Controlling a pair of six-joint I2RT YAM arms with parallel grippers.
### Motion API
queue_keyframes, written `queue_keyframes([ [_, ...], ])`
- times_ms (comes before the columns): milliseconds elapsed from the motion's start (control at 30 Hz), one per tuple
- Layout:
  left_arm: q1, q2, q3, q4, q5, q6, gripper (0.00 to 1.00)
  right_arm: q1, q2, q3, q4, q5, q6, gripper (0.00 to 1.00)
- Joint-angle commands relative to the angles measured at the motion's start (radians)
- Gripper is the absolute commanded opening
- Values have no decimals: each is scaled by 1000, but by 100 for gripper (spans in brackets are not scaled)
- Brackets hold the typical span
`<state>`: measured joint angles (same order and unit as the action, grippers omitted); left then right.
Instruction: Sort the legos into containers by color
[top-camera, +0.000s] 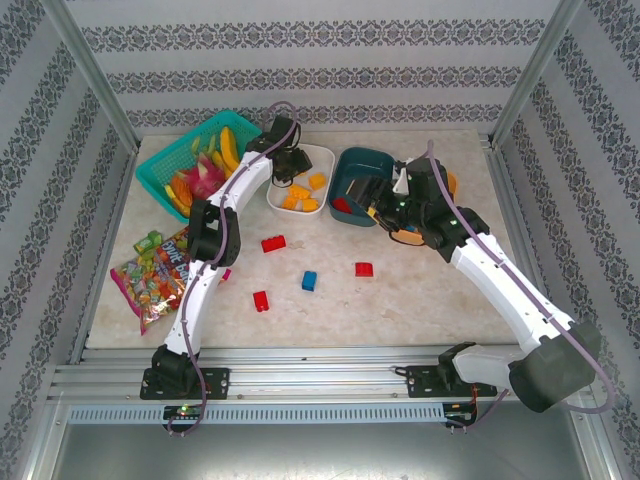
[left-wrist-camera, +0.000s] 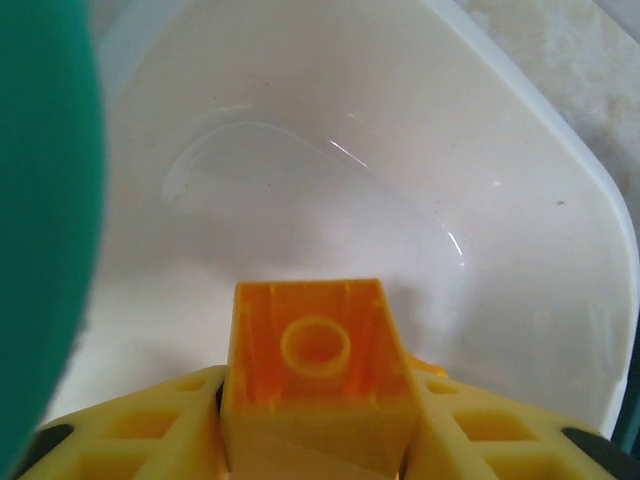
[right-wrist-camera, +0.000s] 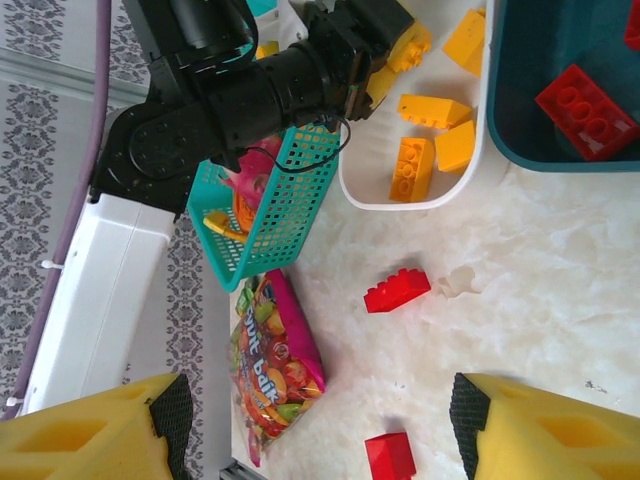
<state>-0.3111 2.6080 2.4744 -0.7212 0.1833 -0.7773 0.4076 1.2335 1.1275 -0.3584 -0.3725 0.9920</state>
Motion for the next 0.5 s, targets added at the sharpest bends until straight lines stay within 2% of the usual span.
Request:
queue_keyframes([
  [0,15,-13,29,-26,21,3,51,-9,23,9,-27,-6,-24,71],
  [267,4,-125,30,-63,21,-8,58,-5,86,102,-176,59,-159,70],
  [467,-28,-301,-17,-103,-26,14,61,59,135,170,-366,254,-313,68],
])
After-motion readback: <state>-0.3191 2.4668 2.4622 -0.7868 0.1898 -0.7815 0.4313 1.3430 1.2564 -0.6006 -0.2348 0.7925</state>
